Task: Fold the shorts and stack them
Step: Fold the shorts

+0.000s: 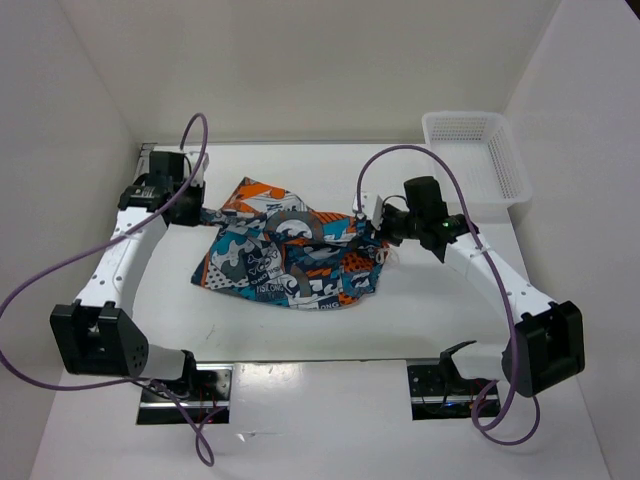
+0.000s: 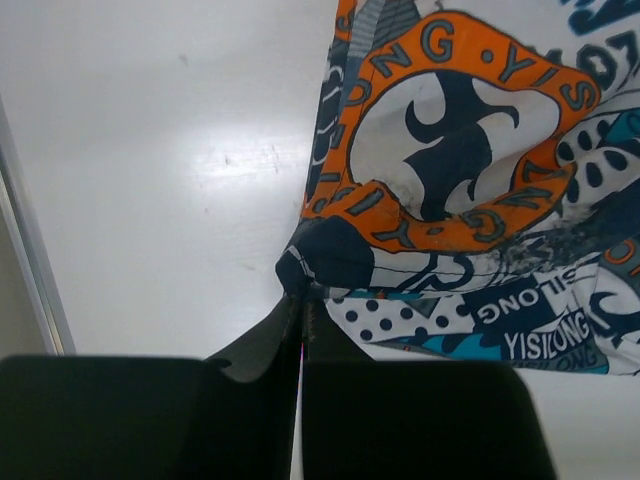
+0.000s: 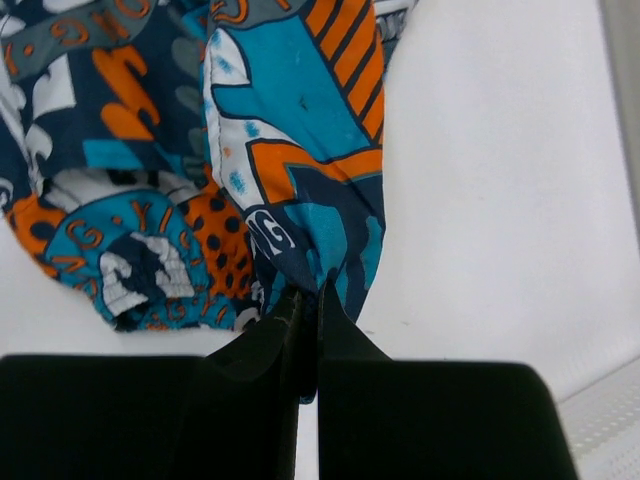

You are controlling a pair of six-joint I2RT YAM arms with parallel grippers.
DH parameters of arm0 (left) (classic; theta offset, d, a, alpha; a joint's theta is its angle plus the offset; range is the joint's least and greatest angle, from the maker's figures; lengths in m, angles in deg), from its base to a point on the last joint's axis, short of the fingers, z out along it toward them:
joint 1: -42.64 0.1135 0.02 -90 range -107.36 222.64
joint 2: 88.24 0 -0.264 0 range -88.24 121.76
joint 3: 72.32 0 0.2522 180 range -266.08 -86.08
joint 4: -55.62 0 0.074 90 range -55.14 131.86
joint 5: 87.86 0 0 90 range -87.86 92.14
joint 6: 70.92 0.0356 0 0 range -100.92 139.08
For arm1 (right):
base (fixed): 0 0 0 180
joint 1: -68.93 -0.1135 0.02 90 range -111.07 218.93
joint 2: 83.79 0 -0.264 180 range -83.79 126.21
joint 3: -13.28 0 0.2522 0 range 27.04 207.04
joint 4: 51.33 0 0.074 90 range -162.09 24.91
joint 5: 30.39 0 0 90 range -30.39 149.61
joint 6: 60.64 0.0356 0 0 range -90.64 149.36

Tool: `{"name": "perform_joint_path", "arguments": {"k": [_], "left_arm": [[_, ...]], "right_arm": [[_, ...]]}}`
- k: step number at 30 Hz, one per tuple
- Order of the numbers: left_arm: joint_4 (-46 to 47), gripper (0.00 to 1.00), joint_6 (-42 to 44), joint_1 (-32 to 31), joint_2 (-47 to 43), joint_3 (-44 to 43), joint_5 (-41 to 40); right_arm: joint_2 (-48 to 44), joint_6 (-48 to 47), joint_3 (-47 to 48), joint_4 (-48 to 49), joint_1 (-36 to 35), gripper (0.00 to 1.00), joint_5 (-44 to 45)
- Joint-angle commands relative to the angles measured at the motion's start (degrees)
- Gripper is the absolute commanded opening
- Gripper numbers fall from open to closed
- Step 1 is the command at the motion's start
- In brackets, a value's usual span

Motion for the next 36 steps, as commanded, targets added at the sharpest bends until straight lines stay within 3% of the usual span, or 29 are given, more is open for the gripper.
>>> {"name": "perform_joint_path", "arguments": {"k": [1,4,7,12,15,21,28,31,36], "left_arm": [[-0.89,0.00,0.21,1.47,-4.06,4.11,-0.84],[-4.74,0.00,0.21,4.10,-5.47,6.04,0.65],[-9.22,0.00,0.21,6.04,-6.70,9.19,4.78],[-7.06,0.00,0.21,6.04,-9.77,19.38,2.16],[-6.34,0.00,0.21,6.04,-10.92,20.99,1.45],[-8.53,0.00,0.21,6.74,-11.45,22.13,0.39],[-13.98,0.00,0.21,18.61,-8.64,11.23,7.15],[-13.99,0.00,0.21,18.61,-11.88,17.52,5.42],[-13.99,0.00,0.21,16.33,-19.09,27.48,1.28]], "right_arm": [[-2.30,-6.66,-0.70,-9.24,-0.65,0.00,-1.87],[-4.93,-10.35,-0.70,-14.32,-2.93,0.00,-2.40],[-7.57,-13.79,-2.71,-18.98,-9.93,0.00,-2.40],[-9.77,-11.09,-9.22,-20.15,-22.75,0.00,-1.79],[-10.39,-9.49,-11.77,-17.78,-28.49,0.00,0.14],[-9.25,-10.01,-13.09,-17.25,-29.12,0.00,2.60],[-15.21,-14.76,-13.69,-23.22,-24.55,0.00,2.88],[-19.08,-15.38,-16.51,-20.60,-24.55,0.00,2.88],[-15.59,-14.84,-18.53,-17.42,-27.63,0.00,4.19]]}}
